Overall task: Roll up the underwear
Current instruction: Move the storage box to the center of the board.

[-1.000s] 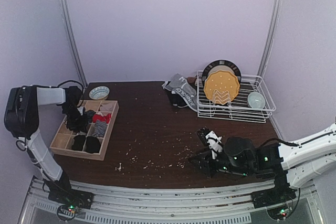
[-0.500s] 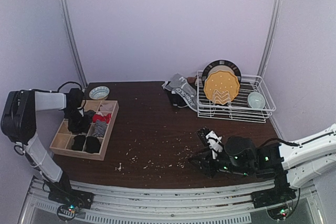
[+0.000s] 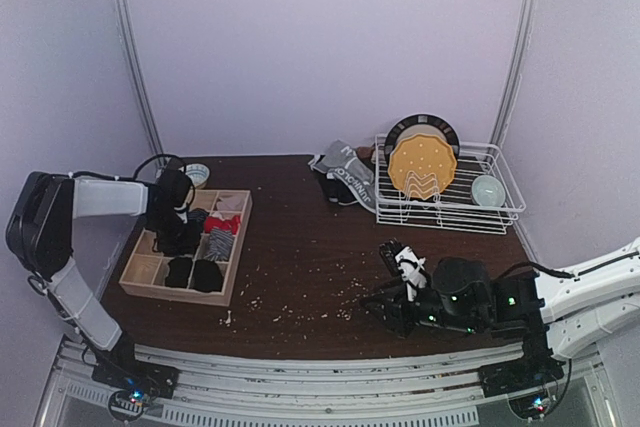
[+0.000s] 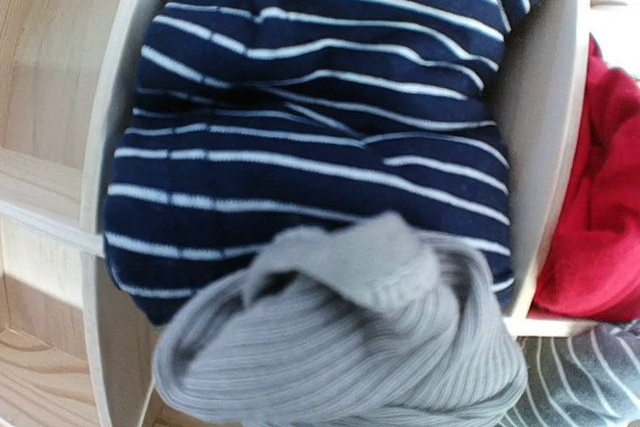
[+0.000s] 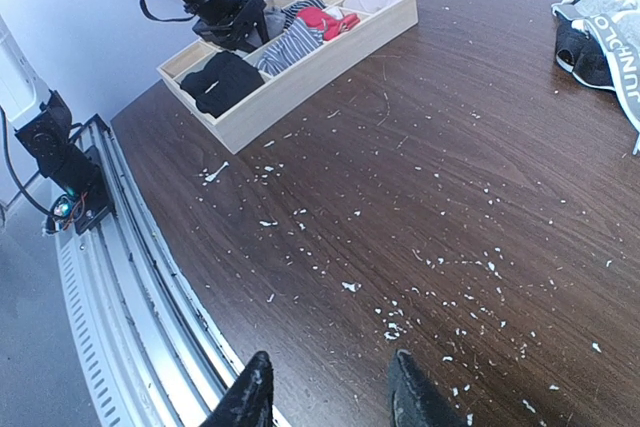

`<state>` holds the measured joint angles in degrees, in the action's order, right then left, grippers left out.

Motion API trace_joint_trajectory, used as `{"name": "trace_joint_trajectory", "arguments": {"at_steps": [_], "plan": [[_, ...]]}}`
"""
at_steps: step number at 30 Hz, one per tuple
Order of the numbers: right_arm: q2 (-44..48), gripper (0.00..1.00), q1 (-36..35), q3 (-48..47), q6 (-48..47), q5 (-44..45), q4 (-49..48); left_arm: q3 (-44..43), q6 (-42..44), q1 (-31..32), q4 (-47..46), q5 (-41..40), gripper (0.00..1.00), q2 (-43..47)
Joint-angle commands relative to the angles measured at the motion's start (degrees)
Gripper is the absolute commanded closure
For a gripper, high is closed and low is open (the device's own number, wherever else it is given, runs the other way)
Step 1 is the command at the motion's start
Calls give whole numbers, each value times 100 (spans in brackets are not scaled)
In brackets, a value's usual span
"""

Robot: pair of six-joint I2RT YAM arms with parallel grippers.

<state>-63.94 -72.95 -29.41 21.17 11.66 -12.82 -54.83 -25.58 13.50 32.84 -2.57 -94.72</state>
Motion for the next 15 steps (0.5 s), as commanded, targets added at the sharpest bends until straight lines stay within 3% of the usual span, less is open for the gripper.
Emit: {"name": "trace_joint_trajectory", "arguments": {"at_steps": [1,5,9,15], "plan": [[-10,62,26,-34,-60,-14,113,157,-592,580,35,1028,100,-507],[-64,63,36,-136,-51,-54,190,-58,-834,865,28,706,100,-583],[-41,62,38,-130,-26,-41,236,-72,-479,851,65,251,100,-385],[-162,62,35,-203,2,-12,253,-14,-347,847,-283,451,100,-922]]}}
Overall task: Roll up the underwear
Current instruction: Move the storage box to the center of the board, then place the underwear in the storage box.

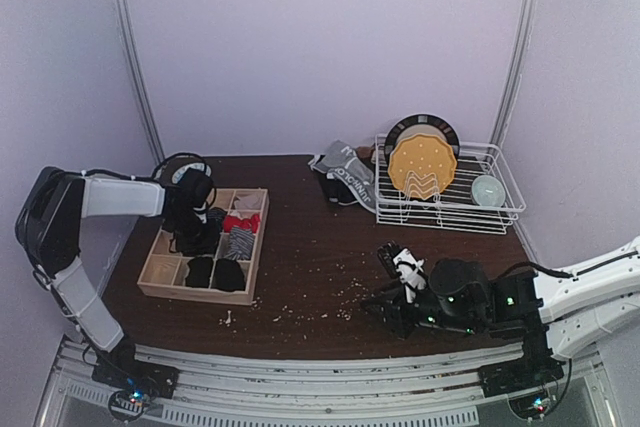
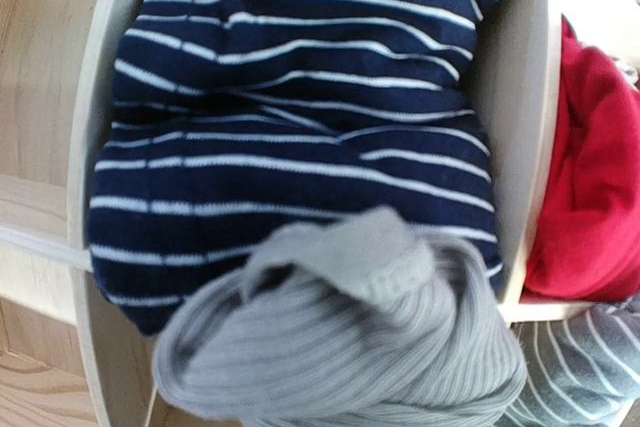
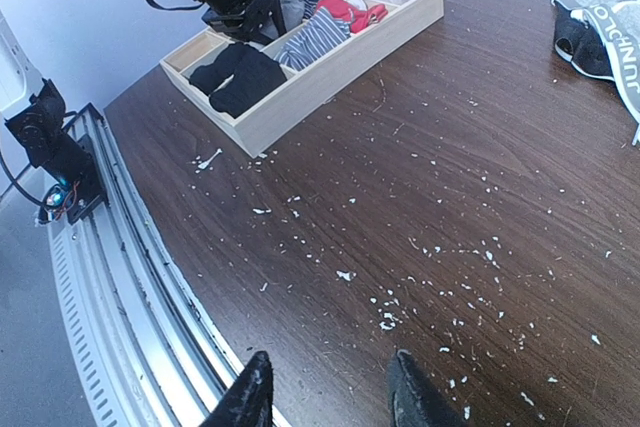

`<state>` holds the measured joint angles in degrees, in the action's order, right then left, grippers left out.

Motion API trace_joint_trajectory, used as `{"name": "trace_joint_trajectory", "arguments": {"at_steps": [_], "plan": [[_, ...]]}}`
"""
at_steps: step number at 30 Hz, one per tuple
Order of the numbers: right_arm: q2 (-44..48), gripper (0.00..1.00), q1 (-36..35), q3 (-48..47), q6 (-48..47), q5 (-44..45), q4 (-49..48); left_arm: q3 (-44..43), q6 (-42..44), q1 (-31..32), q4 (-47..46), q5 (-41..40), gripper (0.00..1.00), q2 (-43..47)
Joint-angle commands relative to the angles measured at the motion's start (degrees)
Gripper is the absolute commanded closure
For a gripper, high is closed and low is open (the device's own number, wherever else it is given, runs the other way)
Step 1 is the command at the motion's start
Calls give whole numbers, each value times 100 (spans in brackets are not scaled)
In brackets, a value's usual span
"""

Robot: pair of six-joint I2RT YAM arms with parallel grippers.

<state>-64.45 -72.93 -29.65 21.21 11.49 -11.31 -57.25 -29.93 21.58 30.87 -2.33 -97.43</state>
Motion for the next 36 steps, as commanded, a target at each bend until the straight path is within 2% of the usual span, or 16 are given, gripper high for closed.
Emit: {"name": "trace_joint_trajectory", "arguments": {"at_steps": [1,4,8,18,36], "plan": [[-138,62,35,-204,5,8,103,240,58,39,-151,506,100,-787],[-231,62,33,-277,-2,0,164,290,-46,56,-307,570,100,-1028],[-252,62,33,-330,-3,29,233,415,-86,56,-281,266,99,-648],[-312,62,33,-386,36,26,208,-88,203,-26,473,-246,77,82],[-365,62,34,-374,73,26,201,-371,309,-49,919,-501,63,626]]}}
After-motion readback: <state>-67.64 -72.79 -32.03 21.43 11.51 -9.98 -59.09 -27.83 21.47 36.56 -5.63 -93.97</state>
